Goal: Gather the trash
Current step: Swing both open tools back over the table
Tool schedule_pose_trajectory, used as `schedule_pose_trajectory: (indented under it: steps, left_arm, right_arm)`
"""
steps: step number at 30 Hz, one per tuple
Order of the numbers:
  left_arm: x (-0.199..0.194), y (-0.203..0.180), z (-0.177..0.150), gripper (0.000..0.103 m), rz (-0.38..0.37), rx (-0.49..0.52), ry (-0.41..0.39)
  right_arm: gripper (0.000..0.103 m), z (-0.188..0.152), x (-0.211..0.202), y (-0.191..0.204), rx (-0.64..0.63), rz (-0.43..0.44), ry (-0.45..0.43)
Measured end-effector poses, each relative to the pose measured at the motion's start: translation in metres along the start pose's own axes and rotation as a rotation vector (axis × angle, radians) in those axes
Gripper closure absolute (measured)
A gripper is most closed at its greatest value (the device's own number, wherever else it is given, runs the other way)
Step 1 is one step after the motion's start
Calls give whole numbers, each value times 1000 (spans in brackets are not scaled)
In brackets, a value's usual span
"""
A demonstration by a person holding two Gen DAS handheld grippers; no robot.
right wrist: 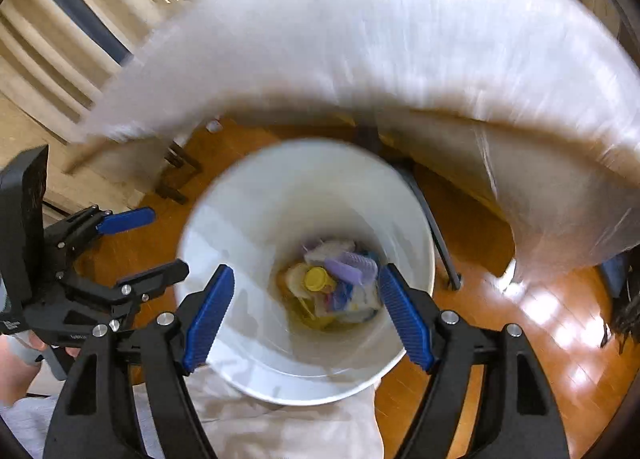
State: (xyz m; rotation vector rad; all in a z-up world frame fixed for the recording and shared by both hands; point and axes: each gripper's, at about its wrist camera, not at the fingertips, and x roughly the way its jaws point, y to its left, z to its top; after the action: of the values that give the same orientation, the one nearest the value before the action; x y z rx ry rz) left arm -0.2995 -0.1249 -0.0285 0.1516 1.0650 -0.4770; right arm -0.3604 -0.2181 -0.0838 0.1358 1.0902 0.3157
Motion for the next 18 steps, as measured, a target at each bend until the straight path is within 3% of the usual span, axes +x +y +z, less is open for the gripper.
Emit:
schedule_pose_trajectory:
  steps: [2, 3, 5, 8, 10, 14, 18]
  left_arm:
    - [-41, 1, 20, 14, 0, 20, -102]
    - [-52, 4, 32, 12, 6, 21, -136]
    - [-79, 19, 62, 2, 64, 3, -251]
    - [-87, 54, 110, 2, 168, -71, -357]
    - [-79, 78, 137, 2, 211, -108, -384]
    - [-37, 136, 193, 2, 279, -192, -338]
    - [1, 172, 209, 2, 319, -245, -282]
  right_arm:
    - [17, 18, -33, 7, -31, -15, -99]
    - [6, 31, -48, 7, -42, -47, -159]
    - [4, 60, -64, -1, -44, -98, -257]
    - [4, 113, -64, -26, -13, -163, -326]
    - [4, 152, -53, -52, 20, -205, -338]
    - [4, 209, -24, -104, 117, -281, -323]
    - [4, 241, 1, -139, 154, -353, -303]
